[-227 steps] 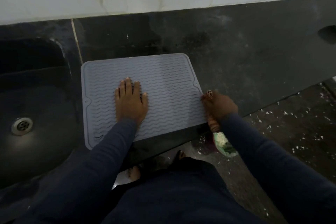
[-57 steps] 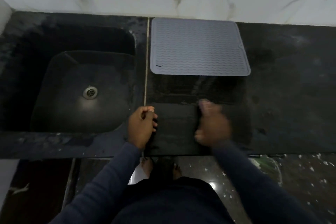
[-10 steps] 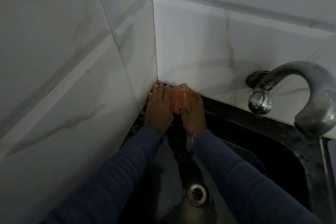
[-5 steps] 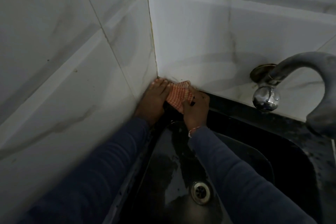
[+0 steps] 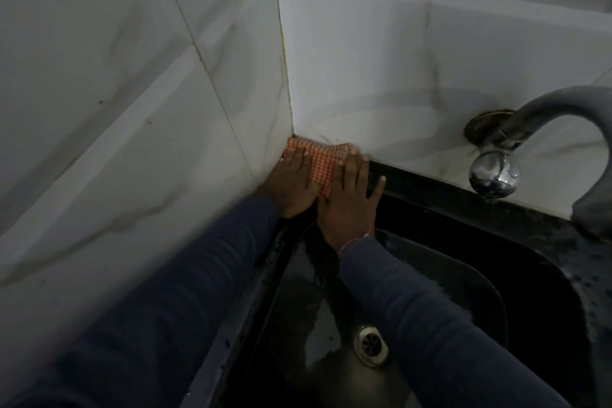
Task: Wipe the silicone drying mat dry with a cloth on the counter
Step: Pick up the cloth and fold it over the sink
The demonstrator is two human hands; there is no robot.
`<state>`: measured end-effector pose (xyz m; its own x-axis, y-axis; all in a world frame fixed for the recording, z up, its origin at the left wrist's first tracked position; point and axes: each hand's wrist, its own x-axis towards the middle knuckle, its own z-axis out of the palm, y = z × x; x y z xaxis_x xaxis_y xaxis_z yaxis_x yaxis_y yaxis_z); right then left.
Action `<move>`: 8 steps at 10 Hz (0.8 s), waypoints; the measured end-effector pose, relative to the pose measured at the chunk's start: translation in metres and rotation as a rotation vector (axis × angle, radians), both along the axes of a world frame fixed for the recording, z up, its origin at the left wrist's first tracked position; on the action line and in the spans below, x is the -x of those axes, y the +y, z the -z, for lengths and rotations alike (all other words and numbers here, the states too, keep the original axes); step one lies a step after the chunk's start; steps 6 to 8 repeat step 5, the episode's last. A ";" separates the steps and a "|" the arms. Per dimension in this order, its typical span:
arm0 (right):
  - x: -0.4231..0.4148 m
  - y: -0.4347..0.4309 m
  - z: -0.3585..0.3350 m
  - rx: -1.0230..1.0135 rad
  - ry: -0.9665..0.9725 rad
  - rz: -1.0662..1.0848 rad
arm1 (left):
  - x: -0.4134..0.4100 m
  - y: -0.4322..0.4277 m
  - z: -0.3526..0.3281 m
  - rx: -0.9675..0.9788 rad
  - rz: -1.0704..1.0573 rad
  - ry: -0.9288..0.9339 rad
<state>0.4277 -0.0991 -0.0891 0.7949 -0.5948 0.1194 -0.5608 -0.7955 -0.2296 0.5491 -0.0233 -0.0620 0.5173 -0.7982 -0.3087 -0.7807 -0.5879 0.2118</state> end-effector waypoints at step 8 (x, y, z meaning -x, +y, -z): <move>0.031 -0.025 -0.053 -0.251 0.331 -0.056 | 0.034 0.021 -0.031 0.018 0.014 -0.149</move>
